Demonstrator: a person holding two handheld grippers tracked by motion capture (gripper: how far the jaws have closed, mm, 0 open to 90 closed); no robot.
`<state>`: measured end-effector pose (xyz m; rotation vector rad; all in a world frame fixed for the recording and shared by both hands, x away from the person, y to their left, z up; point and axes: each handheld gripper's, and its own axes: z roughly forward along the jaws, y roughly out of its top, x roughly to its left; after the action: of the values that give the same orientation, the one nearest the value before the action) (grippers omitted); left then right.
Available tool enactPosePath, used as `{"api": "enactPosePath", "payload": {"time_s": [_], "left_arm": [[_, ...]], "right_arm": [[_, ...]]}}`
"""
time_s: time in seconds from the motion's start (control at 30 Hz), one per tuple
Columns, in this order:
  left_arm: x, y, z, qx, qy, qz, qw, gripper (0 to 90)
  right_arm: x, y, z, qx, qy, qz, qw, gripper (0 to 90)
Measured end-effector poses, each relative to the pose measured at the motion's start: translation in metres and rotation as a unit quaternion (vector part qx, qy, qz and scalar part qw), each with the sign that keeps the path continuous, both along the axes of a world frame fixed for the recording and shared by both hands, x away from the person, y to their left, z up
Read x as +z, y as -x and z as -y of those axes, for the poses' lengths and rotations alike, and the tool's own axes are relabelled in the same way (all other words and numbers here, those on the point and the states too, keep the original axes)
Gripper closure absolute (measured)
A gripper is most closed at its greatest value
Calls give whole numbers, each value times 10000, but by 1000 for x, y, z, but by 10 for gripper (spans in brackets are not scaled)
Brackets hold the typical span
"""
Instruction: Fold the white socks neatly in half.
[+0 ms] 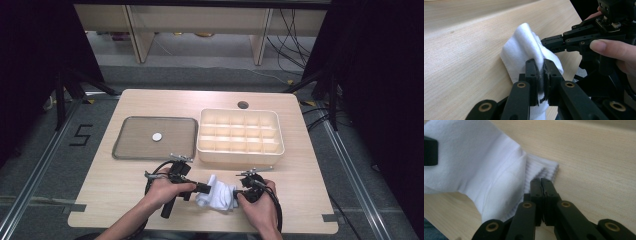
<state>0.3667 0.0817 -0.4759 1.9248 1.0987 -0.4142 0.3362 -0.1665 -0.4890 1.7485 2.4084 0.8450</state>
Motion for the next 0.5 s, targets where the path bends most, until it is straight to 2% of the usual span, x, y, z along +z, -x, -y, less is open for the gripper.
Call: {"api": "enactPosePath", "payload": {"time_s": [0.1,0.13,0.2,0.33,0.37,0.43,0.47,0.5], "left_arm": [[0,-1,-1,-82,-50,55,9999,827],[0,0,0,2,32,13,10000,827],[-1,-1,0,-51,50,120,9999,827],[2,-2,1,-54,-2,46,10000,827],[3,-1,1,19,-21,3,10000,827],[3,-1,2,38,47,20,10000,827],[2,-3,1,-61,4,102,9999,827],[3,-2,1,-7,18,46,10000,827]], "right_arm": [[0,0,-1,22,-4,4,10000,888],[0,0,-1,33,46,-3,10000,888],[0,0,-3,57,-17,3,10000,888],[0,-1,-5,14,8,-35,10000,888],[0,-1,-5,65,-3,7,10000,889],[-1,-1,-4,154,-38,36,9999,890],[-1,-1,-4,241,-35,78,9997,889],[0,0,-6,170,-31,86,9998,890]]}}
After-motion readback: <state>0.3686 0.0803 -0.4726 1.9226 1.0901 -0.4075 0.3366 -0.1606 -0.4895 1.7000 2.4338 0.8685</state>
